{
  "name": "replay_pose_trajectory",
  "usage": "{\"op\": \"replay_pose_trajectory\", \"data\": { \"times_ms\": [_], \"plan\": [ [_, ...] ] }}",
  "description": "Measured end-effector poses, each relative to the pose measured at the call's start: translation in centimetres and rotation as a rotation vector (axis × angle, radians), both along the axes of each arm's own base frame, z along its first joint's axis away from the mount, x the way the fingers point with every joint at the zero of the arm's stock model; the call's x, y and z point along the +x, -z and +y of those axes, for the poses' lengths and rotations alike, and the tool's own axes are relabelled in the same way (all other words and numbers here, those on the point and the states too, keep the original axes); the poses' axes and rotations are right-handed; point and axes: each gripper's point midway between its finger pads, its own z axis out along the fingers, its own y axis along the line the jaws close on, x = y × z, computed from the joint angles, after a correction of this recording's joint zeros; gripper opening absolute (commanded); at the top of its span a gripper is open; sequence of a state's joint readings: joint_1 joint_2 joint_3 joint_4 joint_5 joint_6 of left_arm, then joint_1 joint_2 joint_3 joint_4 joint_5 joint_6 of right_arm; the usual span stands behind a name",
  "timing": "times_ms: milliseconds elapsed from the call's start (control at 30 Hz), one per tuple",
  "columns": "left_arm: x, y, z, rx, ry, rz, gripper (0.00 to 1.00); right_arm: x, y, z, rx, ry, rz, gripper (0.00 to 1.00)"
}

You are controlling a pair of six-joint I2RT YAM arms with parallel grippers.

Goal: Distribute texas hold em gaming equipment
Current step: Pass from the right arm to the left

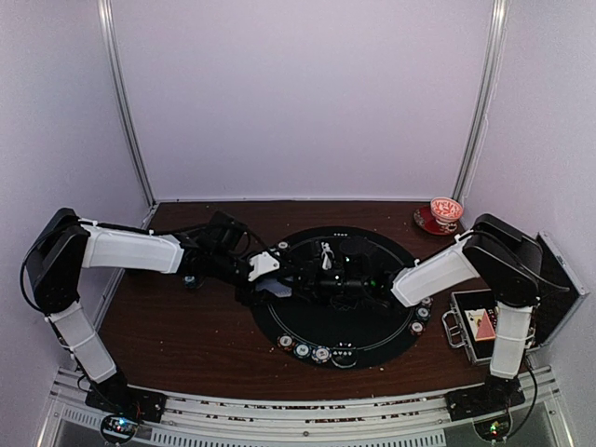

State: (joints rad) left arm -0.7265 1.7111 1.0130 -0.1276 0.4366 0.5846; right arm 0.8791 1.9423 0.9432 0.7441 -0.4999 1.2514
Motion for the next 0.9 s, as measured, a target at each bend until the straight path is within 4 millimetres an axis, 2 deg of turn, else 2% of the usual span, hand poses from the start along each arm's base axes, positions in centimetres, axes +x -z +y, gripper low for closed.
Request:
{"op": "replay_pose_trajectory", "data": {
  "times_ms": [300, 567, 900],
  "plan": [
    [0.3, 0.6, 0.8, 0.052, -0.048, 0.018, 0.57, 0.1, 0.6, 0.3, -0.026, -0.011, -0.009, 0.44],
    [0.7, 1.6, 1.9, 0.115, -0.111, 0.029, 0.58, 0.2, 1.5, 1.0, -0.032, -0.037, 0.000, 0.47],
    [1.0, 1.6, 2.3, 0.145, -0.157, 0.028, 0.59, 0.0, 3.3, 1.3, -0.028, -0.059, 0.033, 0.49]
  ]
}}
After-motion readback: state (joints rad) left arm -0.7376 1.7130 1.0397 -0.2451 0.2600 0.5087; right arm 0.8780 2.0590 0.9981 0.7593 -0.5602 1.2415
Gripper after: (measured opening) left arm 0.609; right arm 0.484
